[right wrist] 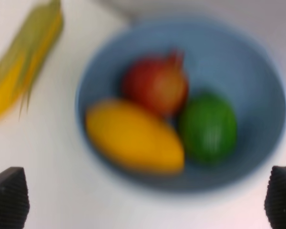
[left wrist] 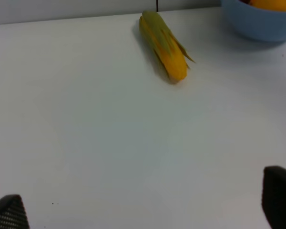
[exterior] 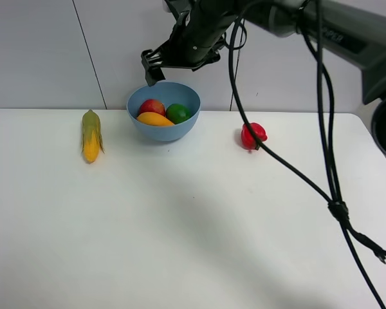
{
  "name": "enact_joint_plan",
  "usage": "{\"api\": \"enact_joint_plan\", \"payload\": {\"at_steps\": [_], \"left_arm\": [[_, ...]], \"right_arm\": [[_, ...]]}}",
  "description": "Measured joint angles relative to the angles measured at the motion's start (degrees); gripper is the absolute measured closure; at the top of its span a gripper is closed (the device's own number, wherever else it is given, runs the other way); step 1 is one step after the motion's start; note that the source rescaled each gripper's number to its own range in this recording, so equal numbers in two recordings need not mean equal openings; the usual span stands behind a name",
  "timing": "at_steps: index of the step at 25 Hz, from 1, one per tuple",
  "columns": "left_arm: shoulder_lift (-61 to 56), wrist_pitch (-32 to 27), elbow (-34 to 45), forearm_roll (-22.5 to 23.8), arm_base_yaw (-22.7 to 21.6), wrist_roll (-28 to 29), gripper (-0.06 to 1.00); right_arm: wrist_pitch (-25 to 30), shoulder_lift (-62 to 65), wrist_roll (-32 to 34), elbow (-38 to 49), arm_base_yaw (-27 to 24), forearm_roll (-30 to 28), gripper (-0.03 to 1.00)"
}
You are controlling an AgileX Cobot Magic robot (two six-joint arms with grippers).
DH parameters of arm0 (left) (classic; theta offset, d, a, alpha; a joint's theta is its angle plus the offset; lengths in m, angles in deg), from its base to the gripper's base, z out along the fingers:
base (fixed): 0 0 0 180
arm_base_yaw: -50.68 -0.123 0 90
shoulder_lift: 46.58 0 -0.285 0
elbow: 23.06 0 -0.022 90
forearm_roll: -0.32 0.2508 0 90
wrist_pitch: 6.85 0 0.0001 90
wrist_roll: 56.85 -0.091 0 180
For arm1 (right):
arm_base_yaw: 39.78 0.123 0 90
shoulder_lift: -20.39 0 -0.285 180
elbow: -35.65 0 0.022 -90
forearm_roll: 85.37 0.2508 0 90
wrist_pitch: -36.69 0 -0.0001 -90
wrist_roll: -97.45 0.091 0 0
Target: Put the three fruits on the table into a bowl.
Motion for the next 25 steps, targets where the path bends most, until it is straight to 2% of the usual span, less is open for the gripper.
{"api": "enact_joint_plan", "payload": {"at_steps": [3, 8, 13, 17, 23, 25], "left_arm": [[0.0, 0.0, 0.0, 0.0, 0.0, 0.0, -0.04], [0.0, 0.0, 0.0, 0.0, 0.0, 0.0, -0.04], [0.0, 0.0, 0.0, 0.0, 0.0, 0.0, -0.04], [0.0, 0.0, 0.0, 0.0, 0.0, 0.0, -0.04], [0.0, -0.1, 0.0, 0.0, 0.0, 0.0, -0.04], [0.0, -0.1, 0.0, 0.0, 0.0, 0.0, -0.04]], "right_arm": [[10.6, 3.2, -0.2, 0.0, 0.7, -0.3, -0.03], [12.4, 9.0, -1.1, 2.9, 2.9, -3.6, -0.03], [12.4, 16.3, 2.8, 11.0, 2.7, -4.7, -0.03], [12.4, 25.2, 7.7, 21.5, -2.5, -7.2, -0.03], [12.4, 41.4, 6.9, 37.2, -16.2, -8.0, -0.03], [12.5, 43.9, 6.1, 39.1, -18.1, -8.0, -0.03]]}}
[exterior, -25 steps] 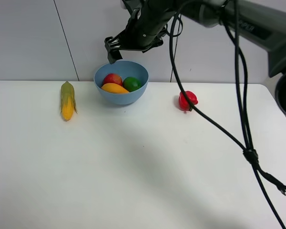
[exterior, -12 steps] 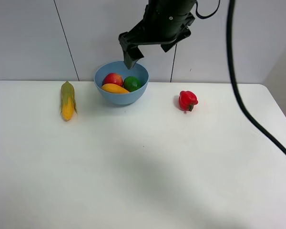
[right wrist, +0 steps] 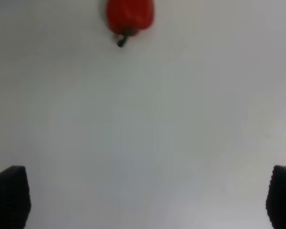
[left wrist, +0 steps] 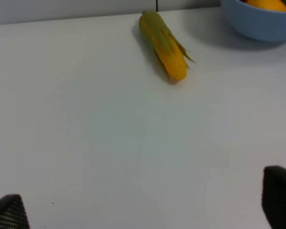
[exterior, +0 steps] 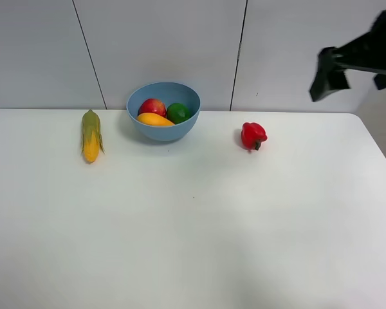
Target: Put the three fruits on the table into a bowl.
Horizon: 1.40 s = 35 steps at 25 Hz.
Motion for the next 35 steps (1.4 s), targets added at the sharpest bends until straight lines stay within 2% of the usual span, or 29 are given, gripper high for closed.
{"api": "enact_joint_plan", "payload": {"at_steps": [4, 6, 10, 18, 21, 27, 35], "left_arm": [[0.0, 0.0, 0.0, 0.0, 0.0, 0.0, -0.04], [0.0, 0.0, 0.0, 0.0, 0.0, 0.0, -0.04], [0.0, 0.0, 0.0, 0.0, 0.0, 0.0, -0.04], [0.0, 0.0, 0.0, 0.0, 0.0, 0.0, -0.05], [0.0, 0.0, 0.0, 0.0, 0.0, 0.0, -0.05], [0.0, 0.0, 0.0, 0.0, 0.0, 0.0, -0.05], [0.0, 0.0, 0.0, 0.0, 0.0, 0.0, -0.05]], "right_arm": [[0.0, 13.4, -2.4, 8.0, -8.0, -1.3, -0.03], [0.1, 27.0, -2.6, 14.6, -12.5, -3.3, -0.03], [-0.8, 44.2, -2.7, 22.7, -13.9, -3.6, -0.03], [-10.0, 71.5, -2.5, 39.1, -14.0, -4.4, -0.03], [-10.6, 76.2, -3.5, 43.1, -14.0, -2.4, -0.03], [-10.6, 76.7, -8.6, 47.7, -14.0, 4.0, -0.03], [-8.4, 76.7, -8.4, 51.2, -13.9, 4.8, -0.03]]}}
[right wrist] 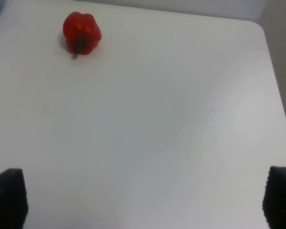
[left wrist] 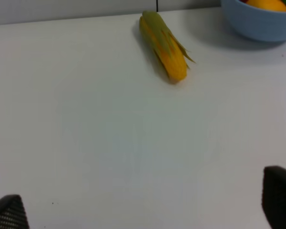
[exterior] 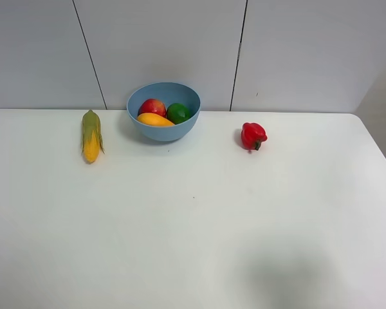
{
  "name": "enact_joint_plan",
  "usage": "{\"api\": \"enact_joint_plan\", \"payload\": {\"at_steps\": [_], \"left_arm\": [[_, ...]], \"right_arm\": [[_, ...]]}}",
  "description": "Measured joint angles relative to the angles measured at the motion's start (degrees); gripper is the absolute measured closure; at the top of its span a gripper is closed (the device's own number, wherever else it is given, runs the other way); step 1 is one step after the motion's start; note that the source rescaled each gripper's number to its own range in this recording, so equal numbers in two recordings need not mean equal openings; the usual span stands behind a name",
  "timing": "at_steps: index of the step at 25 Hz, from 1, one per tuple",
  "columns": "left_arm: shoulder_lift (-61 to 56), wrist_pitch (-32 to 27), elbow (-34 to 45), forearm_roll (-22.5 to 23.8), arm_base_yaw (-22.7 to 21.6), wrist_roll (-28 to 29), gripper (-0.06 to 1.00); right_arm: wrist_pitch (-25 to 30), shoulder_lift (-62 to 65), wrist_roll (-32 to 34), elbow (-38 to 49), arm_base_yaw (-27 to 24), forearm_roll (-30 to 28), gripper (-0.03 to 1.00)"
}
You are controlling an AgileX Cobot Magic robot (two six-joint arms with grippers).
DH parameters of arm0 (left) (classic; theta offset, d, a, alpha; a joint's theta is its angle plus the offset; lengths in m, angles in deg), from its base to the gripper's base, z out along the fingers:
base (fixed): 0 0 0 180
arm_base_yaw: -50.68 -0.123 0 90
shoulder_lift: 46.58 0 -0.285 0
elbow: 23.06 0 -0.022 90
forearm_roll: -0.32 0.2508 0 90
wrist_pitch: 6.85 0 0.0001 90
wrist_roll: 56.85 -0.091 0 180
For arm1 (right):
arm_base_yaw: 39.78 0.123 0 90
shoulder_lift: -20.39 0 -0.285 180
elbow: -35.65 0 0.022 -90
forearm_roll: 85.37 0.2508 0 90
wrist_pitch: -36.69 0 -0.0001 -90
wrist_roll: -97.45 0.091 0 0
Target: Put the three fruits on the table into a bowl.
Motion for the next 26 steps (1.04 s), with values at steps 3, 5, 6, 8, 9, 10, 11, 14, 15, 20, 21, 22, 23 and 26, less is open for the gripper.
{"api": "enact_joint_plan", "payload": {"at_steps": [3, 5, 6, 8, 9, 10, 11, 14, 15, 20, 21, 22, 23, 26], "left_arm": [[0.0, 0.0, 0.0, 0.0, 0.0, 0.0, -0.05], [0.0, 0.0, 0.0, 0.0, 0.0, 0.0, -0.05], [0.0, 0.0, 0.0, 0.0, 0.0, 0.0, -0.05], [0.0, 0.0, 0.0, 0.0, 0.0, 0.0, -0.05], [0.0, 0.0, 0.0, 0.0, 0.0, 0.0, -0.05], [0.0, 0.0, 0.0, 0.0, 0.0, 0.0, -0.05], [0.0, 0.0, 0.0, 0.0, 0.0, 0.0, -0.05], [0.0, 0.0, 0.0, 0.0, 0.0, 0.0, -0.05], [0.0, 0.0, 0.0, 0.0, 0.0, 0.0, -0.05], [0.0, 0.0, 0.0, 0.0, 0.0, 0.0, -0.05], [0.0, 0.0, 0.0, 0.0, 0.0, 0.0, -0.05], [0.0, 0.0, 0.0, 0.0, 0.0, 0.0, -0.05], [0.0, 0.0, 0.0, 0.0, 0.0, 0.0, -0.05], [0.0, 0.0, 0.0, 0.0, 0.0, 0.0, -0.05]], "right_arm": [[0.0, 0.0, 2.2, 0.1, 0.0, -1.5, -0.03], [0.0, 0.0, 2.9, 0.1, 0.0, -1.5, -0.03], [0.0, 0.0, 3.0, 0.1, 0.0, -1.5, -0.03], [0.0, 0.0, 3.3, 0.1, 0.0, -1.9, -0.03], [0.0, 0.0, 3.4, 0.1, 0.0, -1.9, -0.03], [0.0, 0.0, 3.4, 0.1, 0.0, -1.9, -0.03], [0.0, 0.0, 3.4, 0.1, 0.0, -1.9, -0.03], [0.0, 0.0, 3.4, 0.1, 0.0, -1.9, -0.03], [0.0, 0.0, 3.4, 0.1, 0.0, -1.9, -0.03], [0.0, 0.0, 3.4, 0.1, 0.0, -1.9, -0.03], [0.0, 0.0, 3.4, 0.1, 0.0, -1.9, -0.03], [0.0, 0.0, 3.4, 0.1, 0.0, -1.9, -0.03], [0.0, 0.0, 3.4, 0.1, 0.0, -1.9, -0.03], [0.0, 0.0, 3.4, 0.1, 0.0, -1.9, -0.03]]}}
